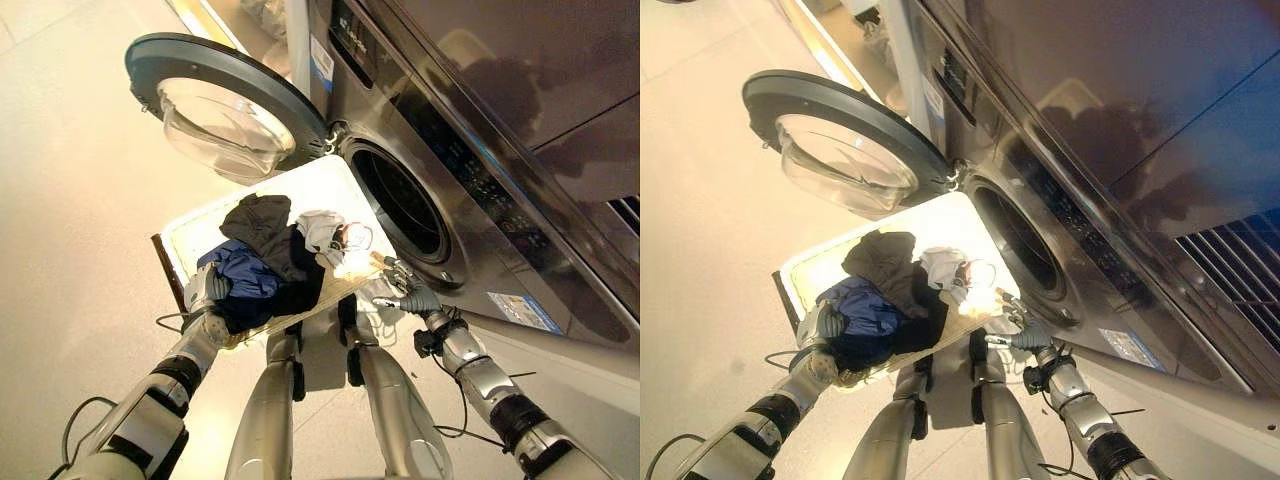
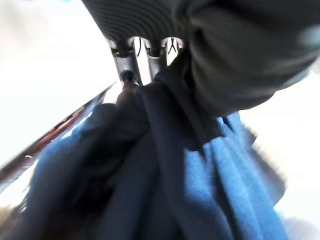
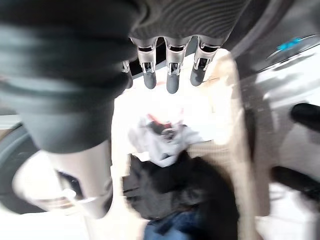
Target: Put the clothes into the washing machine.
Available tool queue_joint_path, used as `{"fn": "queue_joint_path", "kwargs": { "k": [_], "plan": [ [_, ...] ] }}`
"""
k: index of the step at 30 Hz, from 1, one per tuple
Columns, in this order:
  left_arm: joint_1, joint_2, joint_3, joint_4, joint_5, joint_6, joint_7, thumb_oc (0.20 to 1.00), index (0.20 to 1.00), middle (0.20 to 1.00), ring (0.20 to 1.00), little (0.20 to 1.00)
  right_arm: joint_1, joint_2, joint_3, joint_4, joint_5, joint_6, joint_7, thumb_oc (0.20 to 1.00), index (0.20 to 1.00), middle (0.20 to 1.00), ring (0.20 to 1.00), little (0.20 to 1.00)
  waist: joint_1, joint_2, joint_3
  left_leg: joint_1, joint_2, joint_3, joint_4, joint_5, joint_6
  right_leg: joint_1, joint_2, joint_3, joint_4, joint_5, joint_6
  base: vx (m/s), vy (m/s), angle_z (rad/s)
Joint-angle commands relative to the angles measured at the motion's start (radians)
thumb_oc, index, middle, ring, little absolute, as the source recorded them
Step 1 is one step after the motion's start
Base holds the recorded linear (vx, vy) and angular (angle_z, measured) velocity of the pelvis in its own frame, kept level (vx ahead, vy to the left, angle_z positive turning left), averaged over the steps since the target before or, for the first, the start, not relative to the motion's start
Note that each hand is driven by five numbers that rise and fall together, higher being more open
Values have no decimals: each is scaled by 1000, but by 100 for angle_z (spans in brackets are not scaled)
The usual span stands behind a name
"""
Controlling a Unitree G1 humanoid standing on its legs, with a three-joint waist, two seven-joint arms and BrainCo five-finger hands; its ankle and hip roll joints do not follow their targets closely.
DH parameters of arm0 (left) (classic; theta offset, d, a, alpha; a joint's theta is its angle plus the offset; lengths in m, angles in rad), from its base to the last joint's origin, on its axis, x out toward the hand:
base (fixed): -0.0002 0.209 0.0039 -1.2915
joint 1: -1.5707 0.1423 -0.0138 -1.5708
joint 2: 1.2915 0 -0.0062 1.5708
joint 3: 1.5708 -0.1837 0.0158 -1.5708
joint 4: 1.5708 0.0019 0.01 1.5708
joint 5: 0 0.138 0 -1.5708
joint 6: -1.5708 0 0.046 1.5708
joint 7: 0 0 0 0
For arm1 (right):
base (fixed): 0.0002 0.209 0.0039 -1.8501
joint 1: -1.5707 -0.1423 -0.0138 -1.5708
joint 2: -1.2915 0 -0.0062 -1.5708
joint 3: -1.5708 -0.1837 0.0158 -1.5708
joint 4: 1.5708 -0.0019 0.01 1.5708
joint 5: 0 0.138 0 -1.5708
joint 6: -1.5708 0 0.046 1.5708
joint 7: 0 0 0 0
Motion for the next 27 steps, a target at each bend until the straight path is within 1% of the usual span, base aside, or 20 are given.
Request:
{"fn": "queue_joint_path", "kwargs": {
  "k": [1,2,3,4,6,7,8,9,11,12,13,15,16,17,19,21,24,25,27],
  "plan": [
    [22,-13,74,-46,-66,-130,49,200,200,200,200,200,35,-18,-59,-92,-13,-38,14,1000,1000,1000,1000,1000,11,20,-92,-25,-47,-20,-20,34,9,20,-26,26,-96,89,89,30,-25,18],
    [47,-15,97,-89,-74,-148,37,200,200,200,200,200,45,-12,-73,-113,-10,-35,25,1000,1000,1000,1000,1000,15,23,-104,-13,-47,-21,-32,36,9,32,-29,21,-107,90,89,38,-29,16],
    [68,-20,113,-121,-78,-180,26,200,200,200,200,200,54,-4,-80,-131,-13,-38,32,1000,1000,1000,1000,1000,18,25,-112,-2,-47,-23,-42,37,9,45,-30,18,-115,90,90,36,-25,11],
    [91,-27,137,-175,-81,-234,-6,200,200,200,200,200,63,7,-88,-162,-16,-27,45,1000,1000,1000,1000,1000,22,27,-123,13,-48,-25,-54,38,10,59,-30,15,-123,88,89,36,-26,6],
    [114,-26,153,-270,-77,-254,-51,200,200,200,200,200,69,22,-89,-196,-21,-13,68,1000,1000,1000,1000,1000,30,30,-139,34,-49,-30,-68,40,10,82,-32,10,-131,84,89,36,-24,12],
    [121,-26,155,-316,-95,-287,-109,200,200,200,200,200,68,25,-83,-217,-26,-1,83,1000,1000,1000,1000,1000,34,31,-148,45,-50,-32,-75,42,11,93,-32,9,-136,83,88,32,-14,16],
    [126,-28,158,-357,-126,-319,-189,200,200,200,200,200,69,25,-79,-233,-24,7,97,1000,1000,1000,1000,1000,38,32,-155,53,-51,-34,-80,42,12,104,-33,6,-141,81,87,33,-10,16],
    [131,-29,153,-398,-158,-327,-266,200,200,200,200,200,71,26,-73,-246,-25,18,109,1000,1000,1000,1000,1000,39,33,-161,64,-52,-36,-84,42,13,115,-33,4,-145,80,86,35,-12,15],
    [139,-31,117,-464,-236,-354,-486,200,200,200,200,200,70,29,-57,-259,-33,28,143,1000,1000,1000,1000,1000,44,35,-174,82,-55,-41,-92,42,16,137,-33,2,-154,79,86,35,-15,7],
    [140,-30,115,-468,-254,-357,-523,200,200,200,200,200,70,28,-56,-260,-33,29,149,1000,1000,1000,1000,1000,45,36,-175,84,-56,-42,-93,42,17,140,-33,2,-155,80,86,44,-9,2],
    [151,-30,69,-522,-327,-331,-691,200,200,200,200,200,66,19,-37,-283,-30,59,171,1000,1000,1000,1000,1000,46,41,-186,104,-57,-49,-105,44,18,158,-30,4,-164,82,89,51,-2,0],
    [153,-16,31,-561,-407,-297,-803,200,200,200,200,200,61,3,-20,-291,-28,79,199,1000,1000,1000,1000,1000,44,45,-196,122,-56,-52,-113,45,19,175,-28,7,-170,86,91,78,5,0],
    [151,-8,12,-579,-470,-277,-897,200,200,200,200,200,59,-12,-4,-298,-32,98,222,1000,1000,1000,1000,1000,42,48,-204,138,-55,-50,-119,44,19,190,-28,7,-177,87,93,92,9,0],
    [149,-2,-3,-595,-527,-252,-964,200,200,200,200,200,58,-21,11,-297,-32,107,240,1000,1000,1000,1000,1000,40,49,-210,146,-54,-49,-120,43,20,198,-28,8,-180,87,95,92,4,1],
    [142,0,-40,-622,-596,-204,-1067,200,200,200,200,200,57,-36,46,-293,-13,120,268,1000,1000,1000,1000,1000,38,49,-220,163,-53,-45,-123,38,20,215,-28,7,-187,87,96,78,-11,0],
    [129,11,-88,-649,-653,-154,-1129,200,200,200,200,200,55,-46,83,-294,25,152,322,1000,1000,1000,1000,1000,35,49,-230,179,-51,-41,-122,33,21,231,-28,6,-190,86,97,93,-27,-1],
    [112,29,-142,-666,-722,-128,-1185,200,200,200,200,200,52,-64,134,-305,92,197,393,1000,1000,1000,1000,1000,33,45,-240,197,-48,-34,-121,26,23,247,-30,5,-192,85,100,82,-32,0],
    [107,34,-160,-674,-758,-103,-1211,200,200,200,200,200,53,-71,154,-314,132,217,426,1000,1000,1000,1000,1000,33,42,-242,205,-46,-30,-120,21,23,254,-31,3,-193,85,102,75,-32,0],
    [105,47,-189,-681,-796,-80,-1246,200,200,200,200,200,59,-77,179,-328,186,236,447,1000,1000,1000,1000,1000,32,38,-249,218,-44,-23,-119,15,25,264,-33,3,-195,86,106,82,-34,1]
  ]
}}
